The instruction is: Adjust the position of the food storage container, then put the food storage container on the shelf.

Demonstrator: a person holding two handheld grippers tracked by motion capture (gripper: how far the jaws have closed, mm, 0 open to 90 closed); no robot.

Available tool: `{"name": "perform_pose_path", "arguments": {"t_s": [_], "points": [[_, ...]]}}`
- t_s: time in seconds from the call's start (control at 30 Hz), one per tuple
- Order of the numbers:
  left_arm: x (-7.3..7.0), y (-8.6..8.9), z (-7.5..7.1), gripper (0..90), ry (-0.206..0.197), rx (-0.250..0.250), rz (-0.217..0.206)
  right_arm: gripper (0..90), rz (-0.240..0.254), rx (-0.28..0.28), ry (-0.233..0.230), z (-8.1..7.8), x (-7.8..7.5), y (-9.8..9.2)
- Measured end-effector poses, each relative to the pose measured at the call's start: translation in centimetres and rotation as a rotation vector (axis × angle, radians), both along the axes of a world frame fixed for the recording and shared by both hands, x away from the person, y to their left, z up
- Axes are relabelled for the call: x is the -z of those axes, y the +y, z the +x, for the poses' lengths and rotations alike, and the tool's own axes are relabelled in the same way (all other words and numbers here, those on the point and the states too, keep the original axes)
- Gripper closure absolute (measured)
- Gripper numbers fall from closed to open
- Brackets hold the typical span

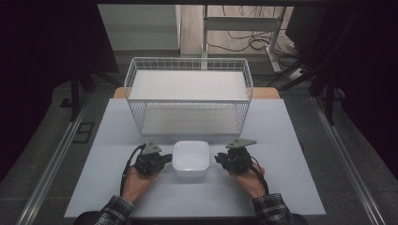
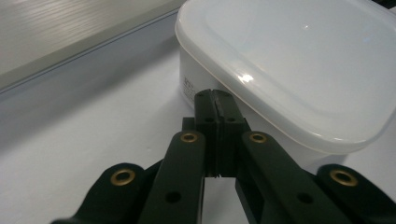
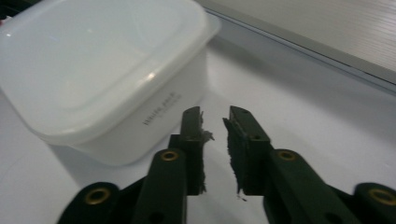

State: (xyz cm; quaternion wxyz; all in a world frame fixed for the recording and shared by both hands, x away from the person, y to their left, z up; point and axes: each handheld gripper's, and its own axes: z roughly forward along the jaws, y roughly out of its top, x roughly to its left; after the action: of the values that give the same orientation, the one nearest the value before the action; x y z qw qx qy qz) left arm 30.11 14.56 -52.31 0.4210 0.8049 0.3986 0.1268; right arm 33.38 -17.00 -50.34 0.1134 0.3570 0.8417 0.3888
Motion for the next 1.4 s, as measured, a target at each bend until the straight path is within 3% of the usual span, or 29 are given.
{"name": "perform_pose_path", "arguments": {"t_s": [0.17, 0.23, 0.3, 0.37, 0.4, 0.43, 0.5, 0.53, 0.57, 0.63, 0.67, 0.7, 0.77, 0.97, 1.07, 1.27, 1.4], "points": [[0.0, -0.6, 0.1, 90.0, 0.000, 0.016, -0.005, 78.9, 0.009, -0.027, 0.001, -0.2, -0.1, 0.4], [0.0, -0.5, 0.1, 89.9, -0.005, 0.014, 0.000, 78.1, -0.013, -0.031, -0.005, -0.4, 0.1, 0.7], [-0.2, -0.2, 0.0, 89.6, -0.015, 0.006, 0.009, 74.3, -0.027, -0.026, -0.020, -0.4, 0.0, 0.6], [-0.4, 0.0, -0.1, 80.0, -0.024, -0.003, 0.011, 69.7, -0.036, -0.017, -0.035, -0.5, -0.1, 0.5], [-0.5, 0.2, -0.1, 80.0, -0.029, -0.011, 0.003, 65.7, -0.043, -0.007, -0.051, -0.5, -0.2, 0.3], [-0.6, 0.5, -0.1, 63.9, -0.032, -0.020, 0.010, 55.7, -0.029, 0.012, -0.069, -0.5, -0.4, -0.3], [-0.6, 0.6, -0.2, 51.5, -0.036, -0.025, 0.018, 45.5, -0.028, 0.025, -0.084, -0.5, -0.6, -0.7], [-0.6, 0.8, -0.3, 51.5, -0.035, -0.024, 0.021, 45.5, -0.028, 0.025, -0.084, -0.5, -0.6, -0.7], [-0.6, 1.3, -0.5, 37.8, -0.049, -0.014, 0.013, 32.8, -0.021, 0.033, -0.101, -0.4, -0.7, -1.3], [-0.6, 1.5, -0.6, 22.6, -0.061, -0.017, 0.008, 19.8, -0.015, 0.028, -0.115, -0.5, -0.7, -1.7], [-0.6, 1.6, -0.7, 22.6, -0.064, -0.019, 0.001, 19.8, -0.015, 0.028, -0.115, -0.5, -0.7, -1.7], [-0.5, 1.9, -0.9, 10.4, -0.071, -0.015, 0.015, 10.4, -0.024, 0.014, -0.130, -0.6, -0.5, -2.0], [-0.3, 2.1, -1.0, 4.0, -0.079, -0.010, 0.032, 6.1, -0.040, 0.008, -0.133, -0.9, -0.4, -2.3], [0.1, 2.5, -0.9, 3.0, -0.082, -0.004, 0.004, 2.6, -0.061, -0.015, -0.133, -1.2, 0.0, -2.5], [0.3, 2.6, -0.8, 3.5, -0.114, 0.009, 0.014, 2.0, -0.047, -0.022, -0.127, -1.1, 0.1, -2.7], [0.3, 2.8, -0.7, 3.5, -0.101, -0.002, 0.008, 1.4, -0.069, -0.044, -0.121, -1.1, 0.2, -2.5], [0.1, 3.1, -0.6, 3.5, -0.068, -0.005, -0.034, 1.4, -0.077, -0.049, -0.107, -1.2, 0.3, -2.2]]}}
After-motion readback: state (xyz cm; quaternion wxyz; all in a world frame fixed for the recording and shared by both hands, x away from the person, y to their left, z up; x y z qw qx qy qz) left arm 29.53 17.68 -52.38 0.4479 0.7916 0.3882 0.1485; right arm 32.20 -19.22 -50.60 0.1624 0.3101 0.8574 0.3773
